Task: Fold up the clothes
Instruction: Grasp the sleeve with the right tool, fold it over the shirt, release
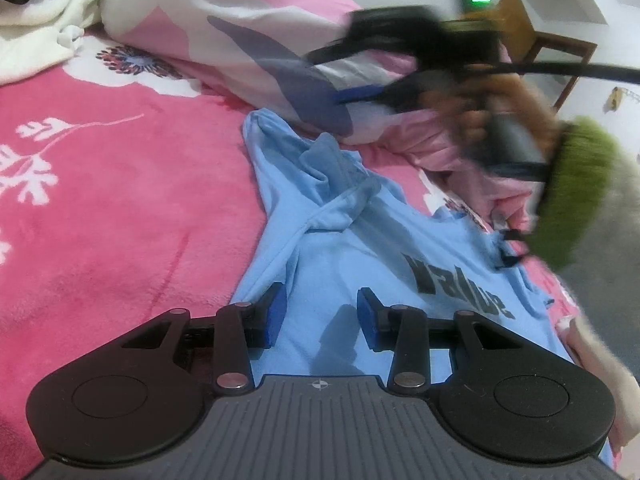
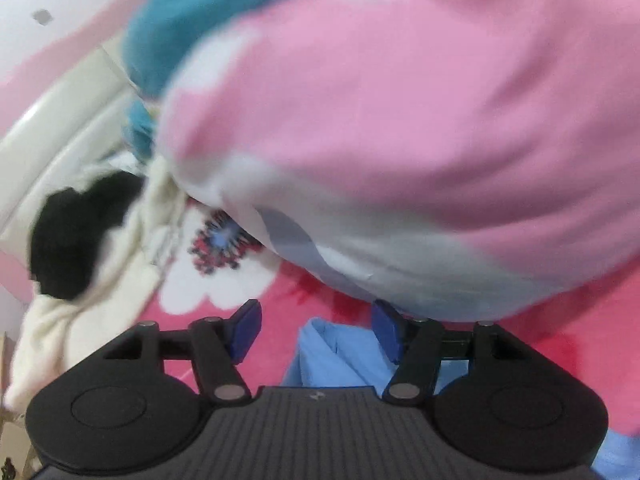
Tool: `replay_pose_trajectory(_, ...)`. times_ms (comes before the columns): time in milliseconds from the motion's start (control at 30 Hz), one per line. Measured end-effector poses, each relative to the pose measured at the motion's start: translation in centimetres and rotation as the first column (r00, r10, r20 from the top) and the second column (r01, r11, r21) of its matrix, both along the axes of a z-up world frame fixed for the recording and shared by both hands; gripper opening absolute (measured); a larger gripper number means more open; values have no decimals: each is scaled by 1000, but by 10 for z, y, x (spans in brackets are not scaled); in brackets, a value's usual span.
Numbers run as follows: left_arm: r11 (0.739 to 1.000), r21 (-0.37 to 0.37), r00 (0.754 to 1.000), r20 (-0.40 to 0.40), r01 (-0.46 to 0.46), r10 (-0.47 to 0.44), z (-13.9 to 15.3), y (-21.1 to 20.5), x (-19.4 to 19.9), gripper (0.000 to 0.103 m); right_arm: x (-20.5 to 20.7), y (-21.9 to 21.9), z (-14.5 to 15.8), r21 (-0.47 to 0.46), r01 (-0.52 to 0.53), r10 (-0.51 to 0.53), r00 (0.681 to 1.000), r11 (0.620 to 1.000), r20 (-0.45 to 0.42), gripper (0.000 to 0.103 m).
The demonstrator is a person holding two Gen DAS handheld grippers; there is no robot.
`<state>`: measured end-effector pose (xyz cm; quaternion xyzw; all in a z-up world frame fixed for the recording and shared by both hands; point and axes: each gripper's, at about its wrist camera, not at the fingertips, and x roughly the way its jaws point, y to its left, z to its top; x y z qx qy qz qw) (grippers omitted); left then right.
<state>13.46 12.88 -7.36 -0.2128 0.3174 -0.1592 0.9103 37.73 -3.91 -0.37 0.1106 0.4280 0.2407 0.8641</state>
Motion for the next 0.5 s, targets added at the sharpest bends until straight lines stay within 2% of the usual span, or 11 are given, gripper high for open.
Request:
replay_pose_trajectory(67, 1000, 6, 1000, 7, -2, 2, 1, -1, -1, 39, -24, -19, 15, 3, 11, -11, 1000, 1000, 5, 63)
replay_pose_trajectory(167, 999, 43, 999, 41, -9, 7, 8, -4, -8, 40, -56, -40, 14, -3, 30, -30, 999, 1000, -30, 63)
replay_pose_trajectory(367, 982, 189, 998, 52, 22, -32, 38, -18, -9, 40, -86, -66, -26, 102, 105, -84, 978, 989, -193, 59)
replay_pose_trajectory(500, 942, 334, 997, 63, 13, -35, 44, -28, 6, 40, -82, -64, -49, 129, 140, -108, 967, 982, -232, 56)
